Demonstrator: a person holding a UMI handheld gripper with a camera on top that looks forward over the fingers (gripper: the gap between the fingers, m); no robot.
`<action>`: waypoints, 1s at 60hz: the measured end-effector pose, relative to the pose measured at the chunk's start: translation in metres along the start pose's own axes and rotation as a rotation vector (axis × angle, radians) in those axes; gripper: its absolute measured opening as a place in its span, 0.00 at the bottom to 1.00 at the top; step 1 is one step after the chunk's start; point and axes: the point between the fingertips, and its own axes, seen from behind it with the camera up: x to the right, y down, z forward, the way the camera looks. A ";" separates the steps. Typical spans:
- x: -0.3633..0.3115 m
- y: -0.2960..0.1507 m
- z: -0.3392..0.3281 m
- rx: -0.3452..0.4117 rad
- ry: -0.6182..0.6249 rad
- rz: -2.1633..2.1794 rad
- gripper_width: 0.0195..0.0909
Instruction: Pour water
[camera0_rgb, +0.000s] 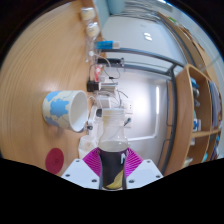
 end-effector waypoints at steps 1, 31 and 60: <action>0.001 0.003 0.000 -0.003 -0.007 0.066 0.09; -0.041 0.038 0.011 0.096 -0.186 1.558 0.10; -0.067 0.039 0.012 0.123 -0.160 1.626 0.21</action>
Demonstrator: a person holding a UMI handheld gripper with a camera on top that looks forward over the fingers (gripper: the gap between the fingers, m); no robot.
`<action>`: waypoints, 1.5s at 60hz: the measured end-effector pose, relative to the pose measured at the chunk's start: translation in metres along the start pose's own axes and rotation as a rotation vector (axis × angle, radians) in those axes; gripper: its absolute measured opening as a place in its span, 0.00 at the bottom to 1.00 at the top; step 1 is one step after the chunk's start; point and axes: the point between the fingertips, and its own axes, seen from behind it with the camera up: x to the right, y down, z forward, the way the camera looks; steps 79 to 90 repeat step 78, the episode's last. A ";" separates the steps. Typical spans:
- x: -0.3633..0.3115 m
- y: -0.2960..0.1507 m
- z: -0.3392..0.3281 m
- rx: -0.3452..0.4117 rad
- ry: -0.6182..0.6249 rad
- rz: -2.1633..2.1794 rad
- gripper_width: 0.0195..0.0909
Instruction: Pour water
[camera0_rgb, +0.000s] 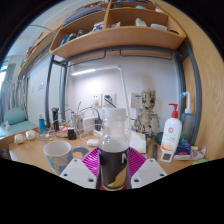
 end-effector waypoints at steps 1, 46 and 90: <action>0.000 0.000 0.000 -0.001 0.001 0.003 0.22; -0.020 0.036 -0.147 -0.129 0.260 0.027 0.90; -0.054 0.014 -0.192 -0.045 0.261 0.089 0.88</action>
